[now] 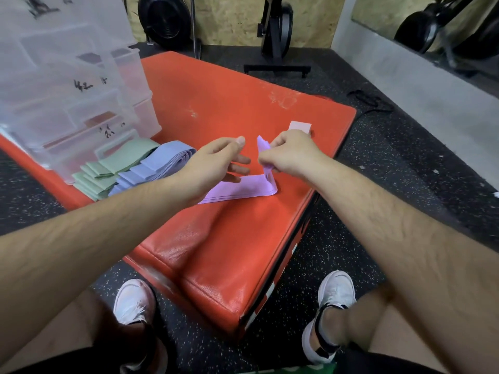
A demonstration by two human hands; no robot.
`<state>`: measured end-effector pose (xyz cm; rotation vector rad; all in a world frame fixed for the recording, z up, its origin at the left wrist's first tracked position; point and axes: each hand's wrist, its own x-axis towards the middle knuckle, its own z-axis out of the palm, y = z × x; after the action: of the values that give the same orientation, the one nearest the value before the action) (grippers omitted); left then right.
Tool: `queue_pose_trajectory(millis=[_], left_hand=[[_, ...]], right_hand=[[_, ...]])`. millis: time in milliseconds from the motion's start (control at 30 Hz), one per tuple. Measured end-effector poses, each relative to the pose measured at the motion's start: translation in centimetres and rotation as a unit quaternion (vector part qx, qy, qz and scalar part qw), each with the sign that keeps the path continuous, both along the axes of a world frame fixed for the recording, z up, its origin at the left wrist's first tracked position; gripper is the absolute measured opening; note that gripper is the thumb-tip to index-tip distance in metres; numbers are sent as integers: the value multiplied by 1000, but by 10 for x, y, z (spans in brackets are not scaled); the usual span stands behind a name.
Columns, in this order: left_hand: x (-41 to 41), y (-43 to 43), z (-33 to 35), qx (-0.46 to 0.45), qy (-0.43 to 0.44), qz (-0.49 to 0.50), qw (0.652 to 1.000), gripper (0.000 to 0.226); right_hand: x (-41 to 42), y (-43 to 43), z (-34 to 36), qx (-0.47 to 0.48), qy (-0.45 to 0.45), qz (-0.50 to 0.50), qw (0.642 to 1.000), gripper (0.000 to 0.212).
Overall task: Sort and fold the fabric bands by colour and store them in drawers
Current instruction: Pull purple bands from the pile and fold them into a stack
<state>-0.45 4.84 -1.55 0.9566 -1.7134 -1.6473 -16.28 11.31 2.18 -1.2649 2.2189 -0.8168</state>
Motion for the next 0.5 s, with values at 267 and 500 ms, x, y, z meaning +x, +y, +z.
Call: queue_pose_trajectory(millis=[267,500], left_hand=[[16,1,6,12,29,6,999,24],[33,-13,0,-2,-16,70,997,34]], right_hand=[[35,-16,-3,0,11,81,997,14],[50,-33,-16,-8,-9,132,991,24]])
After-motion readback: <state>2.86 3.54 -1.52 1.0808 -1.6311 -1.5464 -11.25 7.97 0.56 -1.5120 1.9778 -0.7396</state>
